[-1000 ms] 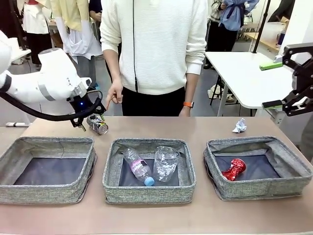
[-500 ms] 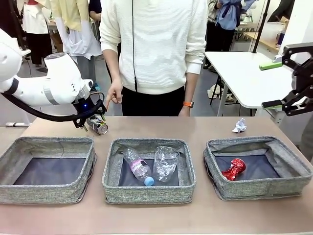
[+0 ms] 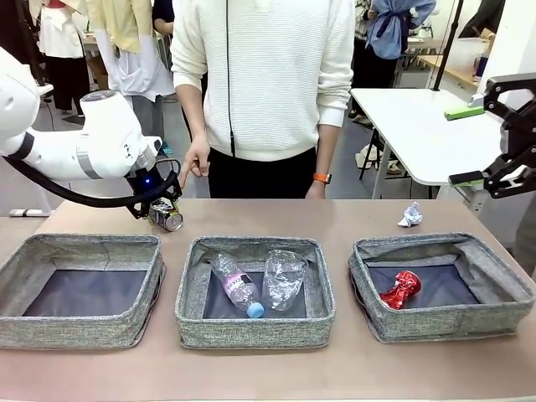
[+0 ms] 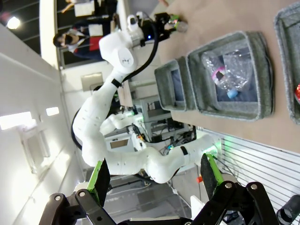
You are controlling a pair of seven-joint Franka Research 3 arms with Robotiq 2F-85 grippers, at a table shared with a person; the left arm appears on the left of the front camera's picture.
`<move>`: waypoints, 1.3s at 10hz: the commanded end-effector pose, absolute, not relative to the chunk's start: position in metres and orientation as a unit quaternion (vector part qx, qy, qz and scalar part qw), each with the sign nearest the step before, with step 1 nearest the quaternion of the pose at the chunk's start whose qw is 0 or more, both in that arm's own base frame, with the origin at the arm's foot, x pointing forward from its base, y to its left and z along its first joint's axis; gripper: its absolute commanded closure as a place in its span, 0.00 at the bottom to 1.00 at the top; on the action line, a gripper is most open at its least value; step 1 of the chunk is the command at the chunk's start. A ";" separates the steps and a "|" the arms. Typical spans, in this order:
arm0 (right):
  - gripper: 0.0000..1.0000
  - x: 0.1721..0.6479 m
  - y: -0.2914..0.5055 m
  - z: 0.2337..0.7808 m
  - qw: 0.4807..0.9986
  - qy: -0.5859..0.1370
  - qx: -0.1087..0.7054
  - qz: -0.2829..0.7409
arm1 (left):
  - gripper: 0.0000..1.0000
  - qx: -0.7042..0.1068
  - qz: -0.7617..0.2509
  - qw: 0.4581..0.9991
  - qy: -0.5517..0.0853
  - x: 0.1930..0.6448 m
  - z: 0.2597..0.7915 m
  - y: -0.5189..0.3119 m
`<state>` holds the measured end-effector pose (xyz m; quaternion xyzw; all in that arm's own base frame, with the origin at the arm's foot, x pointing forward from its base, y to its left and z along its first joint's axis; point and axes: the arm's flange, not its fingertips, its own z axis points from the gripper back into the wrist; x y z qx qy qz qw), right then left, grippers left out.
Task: Sort the waste into the appropriate baskets.
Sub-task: Pick up the waste item pointed out by the person.
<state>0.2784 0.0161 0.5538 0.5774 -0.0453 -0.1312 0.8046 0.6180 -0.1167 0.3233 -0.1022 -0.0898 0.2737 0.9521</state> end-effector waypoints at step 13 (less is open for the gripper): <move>0.00 0.278 0.018 0.557 0.801 -0.045 0.582 -0.136 | 1.00 -0.088 0.265 0.959 -0.047 0.605 0.342 -0.113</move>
